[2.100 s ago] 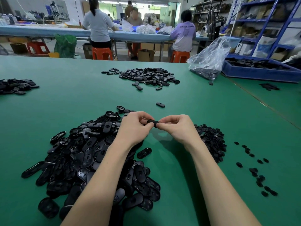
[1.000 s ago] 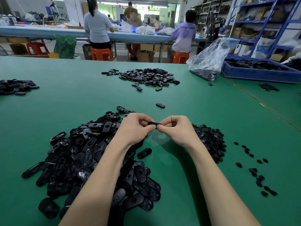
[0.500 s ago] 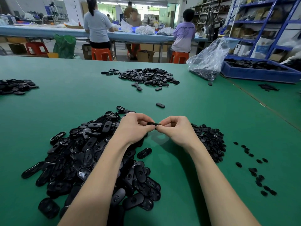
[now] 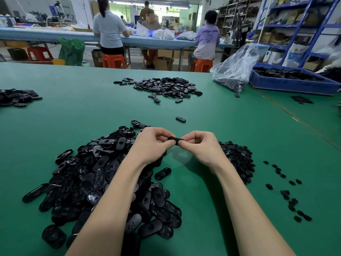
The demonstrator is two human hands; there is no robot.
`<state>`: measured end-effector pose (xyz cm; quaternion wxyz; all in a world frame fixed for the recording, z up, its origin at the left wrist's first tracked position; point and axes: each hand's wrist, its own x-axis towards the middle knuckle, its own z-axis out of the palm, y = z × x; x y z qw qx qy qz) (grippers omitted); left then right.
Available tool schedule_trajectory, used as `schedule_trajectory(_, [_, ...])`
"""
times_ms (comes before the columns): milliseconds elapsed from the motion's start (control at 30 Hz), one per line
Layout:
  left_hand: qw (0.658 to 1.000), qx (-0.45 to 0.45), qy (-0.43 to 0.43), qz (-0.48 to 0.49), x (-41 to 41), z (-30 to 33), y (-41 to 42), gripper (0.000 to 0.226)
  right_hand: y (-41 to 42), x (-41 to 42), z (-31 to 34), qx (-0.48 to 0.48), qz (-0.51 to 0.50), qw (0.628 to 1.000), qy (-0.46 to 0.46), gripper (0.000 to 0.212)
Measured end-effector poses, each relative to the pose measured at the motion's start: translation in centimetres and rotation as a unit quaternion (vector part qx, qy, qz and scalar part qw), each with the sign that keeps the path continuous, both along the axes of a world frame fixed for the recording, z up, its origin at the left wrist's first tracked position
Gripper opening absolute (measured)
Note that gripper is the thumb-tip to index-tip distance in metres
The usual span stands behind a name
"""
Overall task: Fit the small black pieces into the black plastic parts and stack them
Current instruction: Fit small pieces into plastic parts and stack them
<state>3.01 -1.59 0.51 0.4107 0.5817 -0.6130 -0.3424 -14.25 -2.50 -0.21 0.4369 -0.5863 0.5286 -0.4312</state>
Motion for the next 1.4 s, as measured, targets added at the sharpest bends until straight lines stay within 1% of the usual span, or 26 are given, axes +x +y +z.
schedule_trajectory(100, [1.000, -0.004, -0.008, 0.012, 0.0, 0.0, 0.0, 0.016, 0.1, 0.1, 0.0, 0.002, 0.001, 1.000, 0.003, 0.016])
schedule_trajectory(233, [1.000, 0.003, 0.005, 0.008, 0.3, 0.0, 0.0, 0.013, 0.1, 0.2, 0.0, -0.001, 0.000, 1.000, 0.008, 0.016])
schedule_trajectory(633, [1.000, 0.021, -0.002, 0.012, 0.5, 0.0, 0.0, 0.012, 0.2, 0.4, 0.0, -0.001, -0.005, 1.000, 0.026, 0.015])
schedule_trajectory(733, [0.999, 0.022, -0.002, 0.026, 0.3, 0.1, 0.2, 0.011, 0.2, 0.5, 0.0, -0.003, -0.009, 0.999, 0.030, 0.015])
schedule_trajectory(800, [0.999, 0.018, 0.020, 0.025, 0.3, 0.2, 0.3, 0.010, 0.3, 0.4, 0.2, 0.001, -0.006, 1.000, -0.007, 0.014])
schedule_trajectory(867, [0.998, 0.018, 0.060, -0.002, 0.7, 0.5, 0.5, 0.016, 0.4, 0.0, 0.6, 0.008, 0.002, 0.999, -0.049, 0.013])
schedule_trajectory(900, [0.997, 0.016, 0.070, -0.015, 0.9, 0.7, 0.7, 0.019, 0.4, -0.2, 0.8, 0.010, 0.006, 0.999, -0.050, 0.014])
schedule_trajectory(1033, [0.997, 0.014, 0.079, -0.005, 0.9, 0.8, 0.9, 0.021, 0.4, -0.4, 1.6, -0.026, 0.023, 0.999, 0.029, 0.006])
schedule_trajectory(1133, [0.996, 0.022, 0.089, 0.009, 0.7, 0.8, 0.9, 0.020, 0.3, -0.4, 2.1, -0.067, 0.012, 0.994, 0.083, 0.009])
schedule_trajectory(1200, [0.995, 0.020, 0.094, 0.015, 0.6, 0.8, 0.9, 0.019, 0.2, -0.4, 2.3, -0.068, 0.005, 0.993, 0.091, 0.010])
schedule_trajectory(1400, [0.997, 0.012, 0.077, 0.025, 0.4, 0.9, 1.1, 0.019, 0.1, 0.3, 2.1, -0.029, -0.008, 0.995, 0.091, 0.005])
